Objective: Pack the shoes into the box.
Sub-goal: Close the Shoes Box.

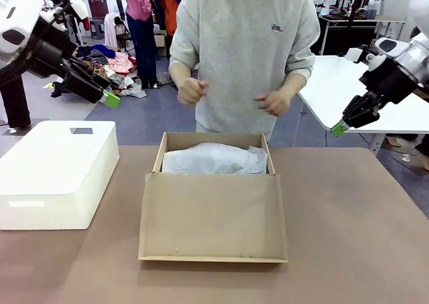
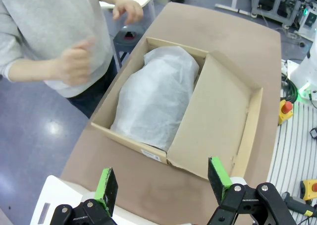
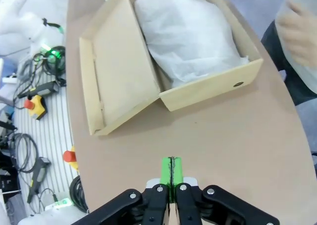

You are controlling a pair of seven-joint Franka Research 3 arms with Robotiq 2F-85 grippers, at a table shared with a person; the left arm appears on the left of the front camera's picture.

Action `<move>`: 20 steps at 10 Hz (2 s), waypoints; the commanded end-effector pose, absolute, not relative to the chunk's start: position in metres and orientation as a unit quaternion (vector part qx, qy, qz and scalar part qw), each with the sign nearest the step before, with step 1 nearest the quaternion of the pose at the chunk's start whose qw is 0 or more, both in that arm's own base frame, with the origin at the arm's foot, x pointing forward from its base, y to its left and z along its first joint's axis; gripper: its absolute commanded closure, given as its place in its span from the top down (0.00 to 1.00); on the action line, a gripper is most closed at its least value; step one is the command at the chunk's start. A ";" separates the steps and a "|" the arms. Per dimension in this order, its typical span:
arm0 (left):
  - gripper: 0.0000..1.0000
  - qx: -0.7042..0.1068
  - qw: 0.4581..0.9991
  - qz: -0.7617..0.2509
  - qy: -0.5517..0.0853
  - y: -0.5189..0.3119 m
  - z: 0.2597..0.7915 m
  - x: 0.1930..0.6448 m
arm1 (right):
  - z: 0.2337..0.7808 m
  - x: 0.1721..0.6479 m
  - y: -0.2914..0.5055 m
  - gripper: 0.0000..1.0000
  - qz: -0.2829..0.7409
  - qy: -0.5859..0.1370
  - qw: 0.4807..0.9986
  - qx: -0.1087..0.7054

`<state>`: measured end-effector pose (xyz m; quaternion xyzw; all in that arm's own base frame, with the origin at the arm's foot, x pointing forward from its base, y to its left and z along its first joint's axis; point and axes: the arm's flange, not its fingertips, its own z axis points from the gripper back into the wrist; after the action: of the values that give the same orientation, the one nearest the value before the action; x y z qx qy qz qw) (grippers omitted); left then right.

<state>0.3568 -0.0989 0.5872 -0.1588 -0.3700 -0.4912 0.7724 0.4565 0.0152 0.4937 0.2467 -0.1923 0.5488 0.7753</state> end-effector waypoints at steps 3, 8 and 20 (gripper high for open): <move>0.96 -0.163 0.767 -0.497 -0.372 -0.097 0.587 0.358 | 0.494 0.458 0.014 0.00 0.545 -0.191 0.775 0.257; 0.96 -0.163 0.767 -0.497 -0.372 -0.097 0.587 0.358 | 0.487 0.464 0.016 0.00 0.546 -0.200 0.762 0.285; 0.96 -0.163 0.767 -0.497 -0.372 -0.097 0.587 0.358 | 0.389 0.490 0.044 0.00 0.604 -0.183 0.679 0.375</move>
<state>0.3568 -0.0989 0.5872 -0.1589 -0.3699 -0.4912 0.7724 0.4813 0.0487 0.3869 0.3756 -0.1899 0.5869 0.6917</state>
